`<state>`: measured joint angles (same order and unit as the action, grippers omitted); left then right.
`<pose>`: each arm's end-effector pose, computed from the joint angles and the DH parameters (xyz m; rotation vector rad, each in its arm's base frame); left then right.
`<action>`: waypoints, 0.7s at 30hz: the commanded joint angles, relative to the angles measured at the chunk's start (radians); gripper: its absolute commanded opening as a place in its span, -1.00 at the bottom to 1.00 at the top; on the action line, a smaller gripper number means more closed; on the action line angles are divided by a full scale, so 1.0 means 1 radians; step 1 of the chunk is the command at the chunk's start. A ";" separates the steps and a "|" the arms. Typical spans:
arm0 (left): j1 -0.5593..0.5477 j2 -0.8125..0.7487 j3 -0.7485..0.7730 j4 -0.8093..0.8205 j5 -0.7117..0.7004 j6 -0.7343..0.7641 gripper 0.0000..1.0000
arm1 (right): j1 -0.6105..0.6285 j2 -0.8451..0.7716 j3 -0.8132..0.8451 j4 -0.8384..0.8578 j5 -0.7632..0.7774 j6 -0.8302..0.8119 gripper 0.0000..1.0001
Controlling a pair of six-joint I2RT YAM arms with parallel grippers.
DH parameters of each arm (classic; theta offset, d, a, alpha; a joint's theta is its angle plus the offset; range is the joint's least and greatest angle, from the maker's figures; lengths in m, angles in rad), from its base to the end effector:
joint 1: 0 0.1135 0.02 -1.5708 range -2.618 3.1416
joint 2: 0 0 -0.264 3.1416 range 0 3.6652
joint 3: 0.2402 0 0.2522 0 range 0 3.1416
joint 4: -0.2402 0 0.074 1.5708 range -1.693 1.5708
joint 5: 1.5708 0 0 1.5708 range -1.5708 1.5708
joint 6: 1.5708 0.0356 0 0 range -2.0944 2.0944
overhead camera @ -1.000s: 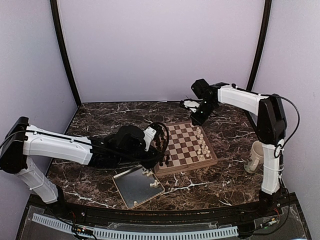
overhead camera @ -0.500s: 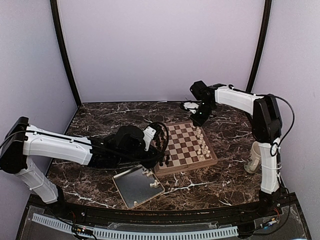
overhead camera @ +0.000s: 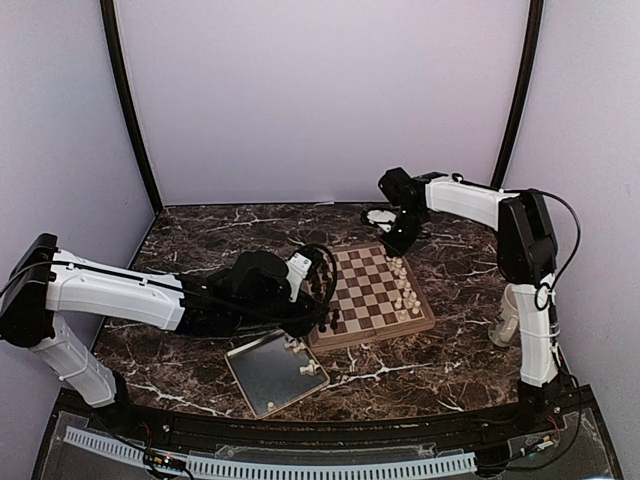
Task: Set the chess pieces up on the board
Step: Place the knight at g1.
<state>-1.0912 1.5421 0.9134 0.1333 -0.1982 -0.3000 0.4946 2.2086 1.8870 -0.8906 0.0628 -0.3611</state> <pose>0.1639 -0.2999 0.2301 0.7001 2.0022 -0.6475 0.4121 0.2197 0.2025 -1.1387 2.5353 -0.0535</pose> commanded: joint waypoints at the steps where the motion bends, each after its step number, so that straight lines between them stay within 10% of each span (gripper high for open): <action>1: 0.003 -0.020 -0.013 0.011 0.006 -0.009 -0.02 | -0.010 0.008 0.039 -0.011 0.009 0.006 -0.63; 21: -0.032 -0.236 -0.101 -0.544 0.136 -0.139 -0.11 | -0.010 -0.326 -0.095 0.057 -0.200 0.004 -0.37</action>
<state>-1.1061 1.3640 0.8516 -0.2363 -0.1329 -0.3943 0.4889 2.0018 1.8778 -0.8890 -0.0040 -0.3431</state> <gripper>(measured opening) 0.458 0.315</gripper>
